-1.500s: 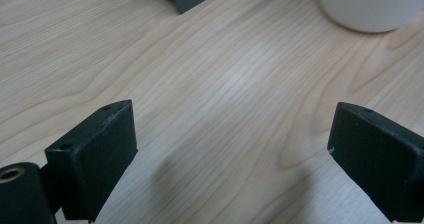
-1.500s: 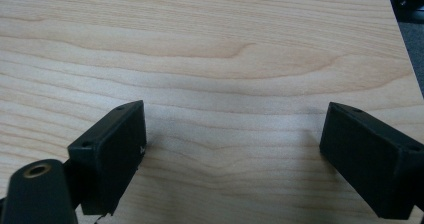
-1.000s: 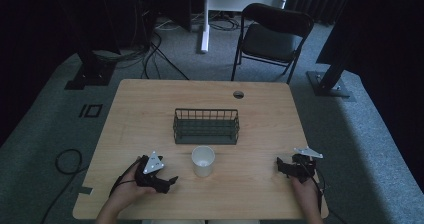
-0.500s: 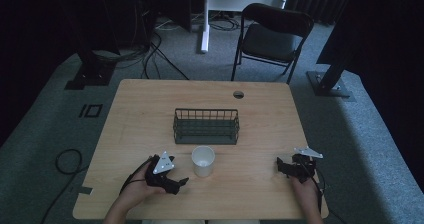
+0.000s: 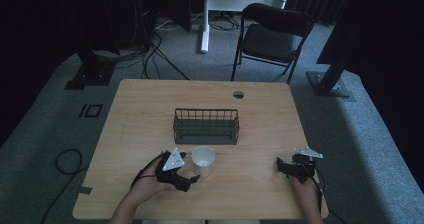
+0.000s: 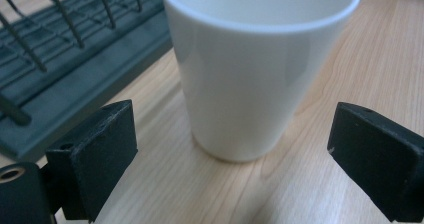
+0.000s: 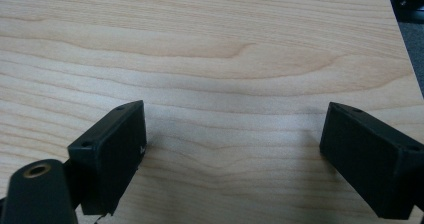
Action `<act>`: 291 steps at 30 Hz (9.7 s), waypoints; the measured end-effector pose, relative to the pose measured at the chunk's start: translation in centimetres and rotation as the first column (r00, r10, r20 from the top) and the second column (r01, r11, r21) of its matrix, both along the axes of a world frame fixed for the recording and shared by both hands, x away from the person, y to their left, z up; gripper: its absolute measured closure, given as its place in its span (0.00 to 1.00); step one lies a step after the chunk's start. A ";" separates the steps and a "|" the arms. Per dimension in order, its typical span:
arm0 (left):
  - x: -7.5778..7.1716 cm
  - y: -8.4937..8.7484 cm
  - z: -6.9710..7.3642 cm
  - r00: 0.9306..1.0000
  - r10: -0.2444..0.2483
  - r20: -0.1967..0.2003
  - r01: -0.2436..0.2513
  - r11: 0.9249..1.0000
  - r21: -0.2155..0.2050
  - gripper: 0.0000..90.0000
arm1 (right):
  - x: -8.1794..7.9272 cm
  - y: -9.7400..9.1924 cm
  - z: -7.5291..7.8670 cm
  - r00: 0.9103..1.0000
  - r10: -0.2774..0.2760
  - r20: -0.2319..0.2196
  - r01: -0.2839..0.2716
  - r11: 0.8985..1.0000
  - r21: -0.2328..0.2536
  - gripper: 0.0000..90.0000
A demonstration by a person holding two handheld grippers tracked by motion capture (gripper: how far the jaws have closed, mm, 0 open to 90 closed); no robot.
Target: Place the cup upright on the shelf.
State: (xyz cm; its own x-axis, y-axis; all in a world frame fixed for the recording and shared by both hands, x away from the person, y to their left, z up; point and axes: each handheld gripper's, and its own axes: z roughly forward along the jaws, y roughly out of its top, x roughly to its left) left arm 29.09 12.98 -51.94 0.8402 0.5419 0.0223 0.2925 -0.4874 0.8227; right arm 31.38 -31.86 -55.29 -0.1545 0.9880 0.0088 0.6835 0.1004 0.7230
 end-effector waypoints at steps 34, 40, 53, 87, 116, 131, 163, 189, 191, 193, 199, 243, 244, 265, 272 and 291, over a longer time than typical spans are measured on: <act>1.3 -3.4 0.7 0.996 0.012 0.084 0.004 0.980 -0.197 0.17 | 0.0 0.0 0.0 1.000 0.000 0.000 0.000 1.000 0.000 0.12; 1.2 -3.5 0.8 0.995 0.002 0.102 0.015 0.986 -0.165 0.22 | 0.0 0.0 0.0 1.000 0.000 0.000 0.000 1.000 0.000 0.12; 1.5 -4.0 3.6 0.990 -0.021 0.136 0.048 0.978 -0.204 0.22 | 0.0 0.0 0.0 1.000 -0.001 0.000 0.001 1.000 0.001 0.12; 4.9 -8.1 10.7 0.987 0.063 0.148 -0.024 0.968 -0.250 0.22 | 0.0 0.0 0.0 1.000 -0.002 0.001 0.002 1.000 0.002 0.12; 11.0 -11.9 10.6 0.928 0.357 0.109 -0.310 0.900 -0.305 0.22 | 0.0 0.0 0.0 1.000 0.004 0.001 -0.004 1.000 0.001 0.12; 12.0 -13.0 7.5 0.900 0.429 0.070 -0.402 0.883 -0.242 0.22 | -0.1 0.0 0.0 1.000 0.007 0.000 -0.007 1.000 0.001 0.12; 12.4 -13.7 5.4 0.929 0.351 0.114 -0.333 0.930 -0.153 0.18 | -0.1 0.0 0.0 1.000 0.011 -0.001 -0.011 1.000 0.001 0.12; 9.8 -10.6 7.3 0.934 0.332 0.136 -0.300 0.930 -0.212 0.10 | -0.1 0.0 0.0 1.000 0.012 -0.001 -0.012 1.000 0.001 0.12; 9.6 -10.3 7.3 0.935 0.330 0.126 -0.298 0.929 -0.221 0.10 | -0.1 0.0 0.0 1.000 0.011 -0.001 -0.011 1.000 0.001 0.12; 9.5 -10.1 7.3 0.937 0.328 0.123 -0.296 0.929 -0.224 0.10 | -0.1 0.0 0.0 1.000 0.011 -0.001 -0.011 1.000 0.001 0.12; 8.7 -9.2 7.4 0.935 0.328 0.132 -0.293 0.928 -0.228 0.10 | -0.1 0.0 0.0 1.000 0.011 -0.001 -0.011 1.000 0.002 0.12; 0.7 0.0 2.9 0.921 0.378 0.099 -0.350 0.911 -0.218 0.10 | -0.1 0.0 0.0 1.000 0.013 0.000 -0.013 1.000 0.000 0.12; 0.5 0.2 2.6 0.918 0.383 0.100 -0.355 0.909 -0.217 0.10 | -0.1 0.0 0.0 1.000 0.013 0.000 -0.013 1.000 0.000 0.12; -0.8 7.4 -0.8 0.850 0.527 -0.012 -0.521 0.836 -0.170 0.10 | -0.1 0.0 0.0 1.000 0.013 0.000 -0.013 1.000 -0.001 0.12; -1.1 9.0 -0.7 0.857 0.515 -0.027 -0.514 0.849 -0.123 0.10 | -0.1 0.0 0.0 1.000 0.013 0.000 -0.013 1.000 0.000 0.12; -1.2 13.7 -2.1 0.739 0.665 -0.108 -0.664 0.746 0.047 0.10 | -0.1 0.0 0.0 1.000 0.011 0.001 -0.011 1.000 -0.001 0.12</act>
State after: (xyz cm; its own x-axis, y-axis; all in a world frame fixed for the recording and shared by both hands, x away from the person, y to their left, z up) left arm 27.84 26.67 -54.08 0.2639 0.9636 -0.0435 0.6318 -0.1386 0.7627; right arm 31.28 -31.85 -55.30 -0.1655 0.9862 0.0079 0.6818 0.1086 0.7234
